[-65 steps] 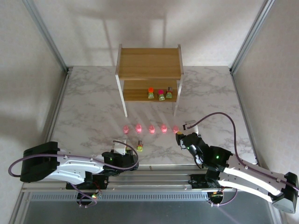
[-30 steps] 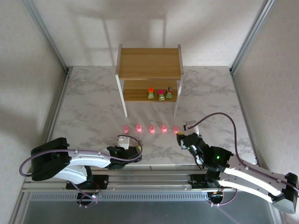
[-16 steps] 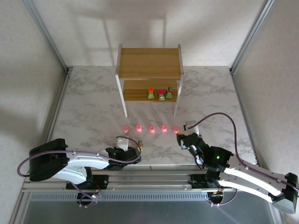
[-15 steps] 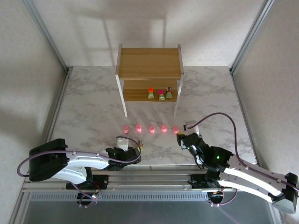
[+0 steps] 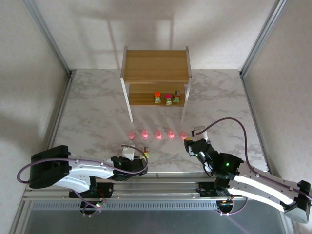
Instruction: Place and organize the plastic toys onto the shelf
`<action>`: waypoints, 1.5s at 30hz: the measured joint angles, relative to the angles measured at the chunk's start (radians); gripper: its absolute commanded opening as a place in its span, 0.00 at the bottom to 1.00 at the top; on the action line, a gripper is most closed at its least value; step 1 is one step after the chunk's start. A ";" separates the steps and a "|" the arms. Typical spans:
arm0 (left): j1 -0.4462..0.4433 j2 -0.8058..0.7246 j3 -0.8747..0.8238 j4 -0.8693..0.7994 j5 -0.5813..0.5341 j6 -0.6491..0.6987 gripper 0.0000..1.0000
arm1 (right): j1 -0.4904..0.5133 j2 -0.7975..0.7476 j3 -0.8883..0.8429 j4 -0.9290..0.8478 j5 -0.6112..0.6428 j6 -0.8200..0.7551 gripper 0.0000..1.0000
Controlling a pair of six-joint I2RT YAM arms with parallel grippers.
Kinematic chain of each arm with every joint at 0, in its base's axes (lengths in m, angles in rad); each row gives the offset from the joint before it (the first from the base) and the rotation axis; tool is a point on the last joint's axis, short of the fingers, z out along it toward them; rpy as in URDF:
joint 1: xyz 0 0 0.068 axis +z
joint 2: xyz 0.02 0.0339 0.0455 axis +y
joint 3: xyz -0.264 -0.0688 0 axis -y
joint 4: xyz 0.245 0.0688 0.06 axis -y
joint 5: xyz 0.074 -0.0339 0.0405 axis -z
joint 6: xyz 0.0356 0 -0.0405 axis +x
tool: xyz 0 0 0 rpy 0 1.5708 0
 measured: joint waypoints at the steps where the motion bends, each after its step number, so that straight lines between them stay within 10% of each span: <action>1: 0.000 0.000 0.000 -0.002 -0.002 -0.004 0.47 | 0.000 0.000 0.000 0.000 0.000 0.000 0.45; 28: -0.013 -0.005 0.135 -0.156 -0.032 -0.013 0.37 | 0.000 0.000 0.000 0.000 0.000 0.004 0.45; 45: 0.210 0.151 0.556 -0.055 -0.074 0.370 0.38 | 0.000 -0.025 -0.002 -0.008 0.001 0.011 0.44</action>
